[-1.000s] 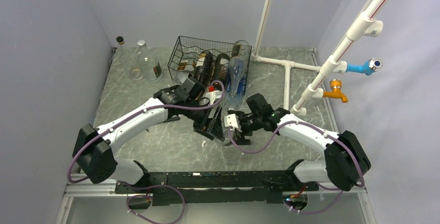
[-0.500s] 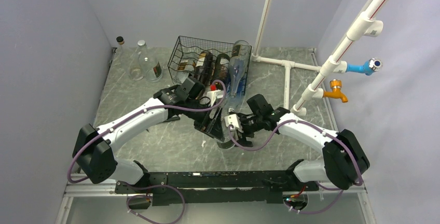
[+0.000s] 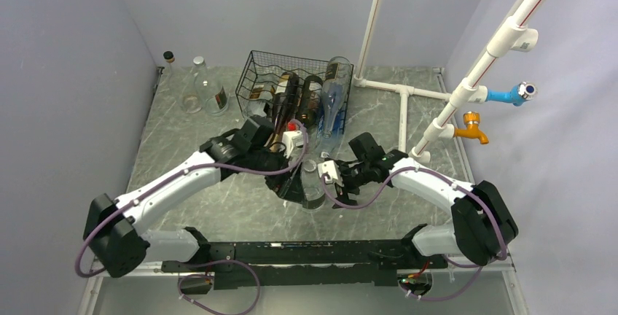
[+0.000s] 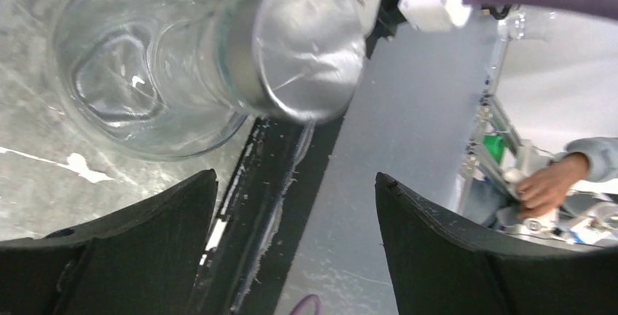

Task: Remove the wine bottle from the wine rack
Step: Place the wine bottle at the center of the board.

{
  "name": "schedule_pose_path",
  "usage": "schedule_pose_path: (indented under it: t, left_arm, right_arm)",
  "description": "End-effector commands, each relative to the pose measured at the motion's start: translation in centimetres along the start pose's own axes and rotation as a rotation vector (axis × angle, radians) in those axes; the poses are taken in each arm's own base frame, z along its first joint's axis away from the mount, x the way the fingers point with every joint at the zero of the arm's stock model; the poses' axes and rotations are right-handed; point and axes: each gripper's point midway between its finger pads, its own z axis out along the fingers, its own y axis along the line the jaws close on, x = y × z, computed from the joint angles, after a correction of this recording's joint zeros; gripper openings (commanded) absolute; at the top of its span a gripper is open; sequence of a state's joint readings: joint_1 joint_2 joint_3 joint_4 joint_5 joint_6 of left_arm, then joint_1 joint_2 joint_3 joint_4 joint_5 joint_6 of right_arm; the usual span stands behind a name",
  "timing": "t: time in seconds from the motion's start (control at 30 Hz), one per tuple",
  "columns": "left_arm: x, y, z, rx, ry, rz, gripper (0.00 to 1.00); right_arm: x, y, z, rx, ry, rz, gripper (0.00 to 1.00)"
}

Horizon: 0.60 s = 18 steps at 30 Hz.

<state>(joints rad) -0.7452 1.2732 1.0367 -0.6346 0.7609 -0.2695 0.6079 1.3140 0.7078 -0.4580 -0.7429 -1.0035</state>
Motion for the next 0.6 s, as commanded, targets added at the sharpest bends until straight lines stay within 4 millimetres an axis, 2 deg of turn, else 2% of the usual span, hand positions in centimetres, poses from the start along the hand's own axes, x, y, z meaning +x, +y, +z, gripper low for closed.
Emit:
schedule_pose_path:
  t: [0.0, 0.33, 0.57]
  left_arm:
    - [-1.8, -0.2, -1.3, -0.032, -0.161, 0.200, 0.85]
    - [-4.2, 2.3, -3.4, -0.234, -0.550, 0.424, 0.90]
    - [-6.1, 2.3, -5.1, -0.266, -0.868, 0.568, 0.95]
  right_arm:
    - [-1.2, -0.1, -0.4, -0.020, -0.043, -0.026, 0.94]
    - [-1.2, -0.1, -1.7, -0.026, -0.039, 0.003, 0.95]
    - [-1.4, -0.1, -3.4, -0.031, -0.037, 0.020, 0.95]
